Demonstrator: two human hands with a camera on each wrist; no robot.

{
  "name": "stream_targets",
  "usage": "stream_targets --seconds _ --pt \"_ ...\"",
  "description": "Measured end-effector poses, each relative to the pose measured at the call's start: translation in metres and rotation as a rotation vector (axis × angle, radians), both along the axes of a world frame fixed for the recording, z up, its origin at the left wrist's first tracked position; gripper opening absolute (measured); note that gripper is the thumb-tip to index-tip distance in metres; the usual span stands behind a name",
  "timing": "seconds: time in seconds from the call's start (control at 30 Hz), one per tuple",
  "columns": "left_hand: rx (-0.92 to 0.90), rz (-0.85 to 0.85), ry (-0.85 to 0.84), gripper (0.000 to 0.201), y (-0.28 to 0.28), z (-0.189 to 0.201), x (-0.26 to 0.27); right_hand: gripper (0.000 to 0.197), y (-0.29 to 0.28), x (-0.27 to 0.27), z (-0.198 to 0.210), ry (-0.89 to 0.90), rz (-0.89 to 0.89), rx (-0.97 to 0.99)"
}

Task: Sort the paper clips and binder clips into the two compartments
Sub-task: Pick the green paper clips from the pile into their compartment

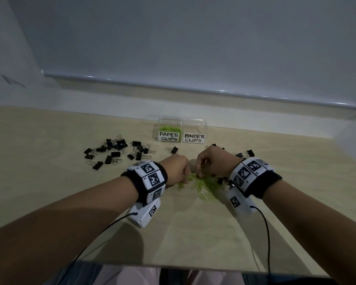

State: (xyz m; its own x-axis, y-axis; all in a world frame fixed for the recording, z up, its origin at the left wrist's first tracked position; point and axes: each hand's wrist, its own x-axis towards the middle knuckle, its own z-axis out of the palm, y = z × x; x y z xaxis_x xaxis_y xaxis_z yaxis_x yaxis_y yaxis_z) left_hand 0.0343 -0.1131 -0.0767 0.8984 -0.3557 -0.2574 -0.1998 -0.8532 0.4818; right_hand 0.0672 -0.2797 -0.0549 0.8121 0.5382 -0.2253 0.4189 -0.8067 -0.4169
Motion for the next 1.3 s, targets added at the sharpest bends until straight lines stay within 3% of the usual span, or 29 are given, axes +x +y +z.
stream_targets --seconds 0.13,0.33,0.6,0.77,0.9,1.0,1.1,1.2,1.3 --pt "-0.091 0.009 0.003 0.015 0.012 0.000 0.006 0.013 -0.010 0.007 0.004 0.091 -0.154 0.198" --pt "-0.243 0.122 -0.060 0.012 0.039 0.018 0.027 0.013 0.001 0.035 0.026 0.028 -0.239 0.313" --pt "-0.317 0.482 -0.389 0.008 0.071 0.061 0.087 0.014 0.081 0.094 0.046 -0.269 -0.257 0.259" --pt "-0.207 0.536 -0.369 0.016 0.060 0.059 0.115 0.031 0.095 0.101 0.029 -0.223 -0.213 0.110" --pt "-0.124 0.452 -0.329 0.009 0.046 0.044 0.116 0.031 0.065 0.091 0.036 -0.212 -0.245 0.227" --pt "-0.038 0.334 -0.366 0.018 0.035 0.035 0.101 0.024 0.033 0.072 0.039 -0.175 -0.229 0.226" --pt "-0.031 0.169 -0.416 0.021 0.021 0.026 0.070 0.025 0.009 0.045 0.035 -0.077 -0.116 0.076" --pt "-0.033 -0.032 -0.270 0.029 0.009 0.015 0.037 0.032 -0.002 0.017 0.028 -0.030 -0.003 -0.111" --pt "0.122 -0.230 -0.141 0.040 0.006 0.007 0.018 0.050 -0.007 -0.003 0.022 0.044 0.065 -0.234"
